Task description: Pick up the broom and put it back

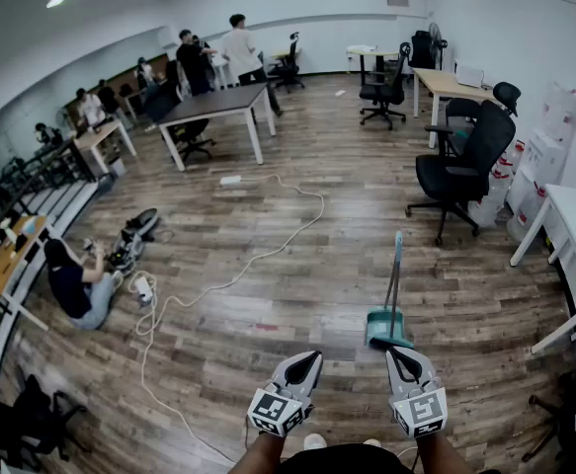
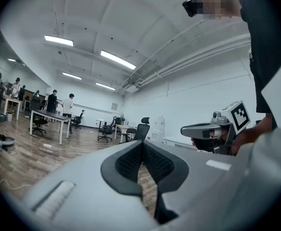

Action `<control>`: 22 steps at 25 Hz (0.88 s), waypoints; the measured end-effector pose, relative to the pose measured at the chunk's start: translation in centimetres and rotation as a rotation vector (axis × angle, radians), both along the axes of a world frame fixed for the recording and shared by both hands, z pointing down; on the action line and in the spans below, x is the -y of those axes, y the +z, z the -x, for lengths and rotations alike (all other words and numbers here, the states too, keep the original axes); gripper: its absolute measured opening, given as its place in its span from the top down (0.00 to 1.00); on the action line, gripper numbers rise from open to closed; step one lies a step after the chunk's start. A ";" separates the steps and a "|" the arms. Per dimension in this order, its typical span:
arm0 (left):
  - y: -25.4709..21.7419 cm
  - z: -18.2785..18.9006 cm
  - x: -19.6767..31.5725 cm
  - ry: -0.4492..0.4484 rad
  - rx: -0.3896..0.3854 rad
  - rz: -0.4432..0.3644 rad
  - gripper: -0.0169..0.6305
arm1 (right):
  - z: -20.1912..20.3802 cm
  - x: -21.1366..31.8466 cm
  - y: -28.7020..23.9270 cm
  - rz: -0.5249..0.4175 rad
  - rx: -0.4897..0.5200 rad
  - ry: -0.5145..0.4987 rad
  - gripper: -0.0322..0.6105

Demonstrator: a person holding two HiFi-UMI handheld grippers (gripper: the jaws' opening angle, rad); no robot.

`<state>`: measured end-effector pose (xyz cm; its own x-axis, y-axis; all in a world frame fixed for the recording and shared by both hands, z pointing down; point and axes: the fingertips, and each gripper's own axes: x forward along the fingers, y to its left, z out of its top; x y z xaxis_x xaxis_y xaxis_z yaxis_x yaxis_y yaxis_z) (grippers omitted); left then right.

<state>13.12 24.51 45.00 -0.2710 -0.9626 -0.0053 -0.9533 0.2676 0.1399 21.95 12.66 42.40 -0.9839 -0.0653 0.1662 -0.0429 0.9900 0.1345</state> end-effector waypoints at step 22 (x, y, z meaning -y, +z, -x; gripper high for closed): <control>0.1 0.1 -2.4 0.006 0.038 0.052 0.94 | 1.8 -2.1 0.2 0.037 0.035 -0.003 0.95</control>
